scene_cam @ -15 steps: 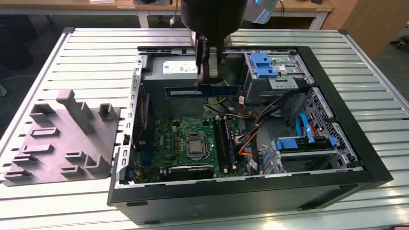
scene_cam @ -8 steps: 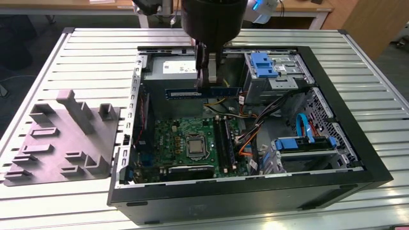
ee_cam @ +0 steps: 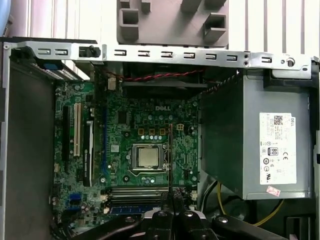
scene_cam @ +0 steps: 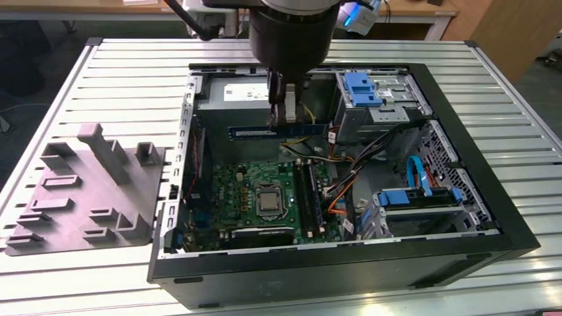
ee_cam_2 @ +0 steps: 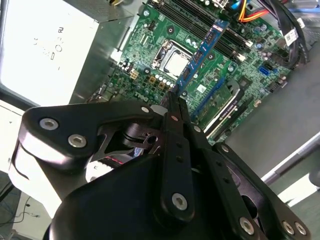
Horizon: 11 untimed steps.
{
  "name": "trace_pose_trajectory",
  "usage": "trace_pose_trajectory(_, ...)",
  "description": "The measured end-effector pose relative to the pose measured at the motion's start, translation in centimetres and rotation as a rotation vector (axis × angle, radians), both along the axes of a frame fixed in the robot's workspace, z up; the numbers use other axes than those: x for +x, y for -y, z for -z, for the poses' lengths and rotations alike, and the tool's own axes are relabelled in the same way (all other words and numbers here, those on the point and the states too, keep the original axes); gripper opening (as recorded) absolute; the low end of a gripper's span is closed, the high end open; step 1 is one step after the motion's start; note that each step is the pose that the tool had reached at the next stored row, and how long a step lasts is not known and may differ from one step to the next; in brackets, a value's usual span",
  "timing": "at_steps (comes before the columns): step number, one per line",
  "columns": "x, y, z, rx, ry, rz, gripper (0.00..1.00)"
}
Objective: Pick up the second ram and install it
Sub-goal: 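Pick up the second ram and move it above second insertion slot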
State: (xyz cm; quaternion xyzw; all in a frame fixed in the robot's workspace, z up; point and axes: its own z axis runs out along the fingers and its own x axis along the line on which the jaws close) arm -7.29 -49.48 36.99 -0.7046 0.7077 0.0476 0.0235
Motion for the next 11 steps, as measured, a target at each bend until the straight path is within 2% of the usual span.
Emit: trace_pose_trajectory(11, 0.1, 0.27, 2.00, 0.0025, 0.0000, 0.000, 0.11)
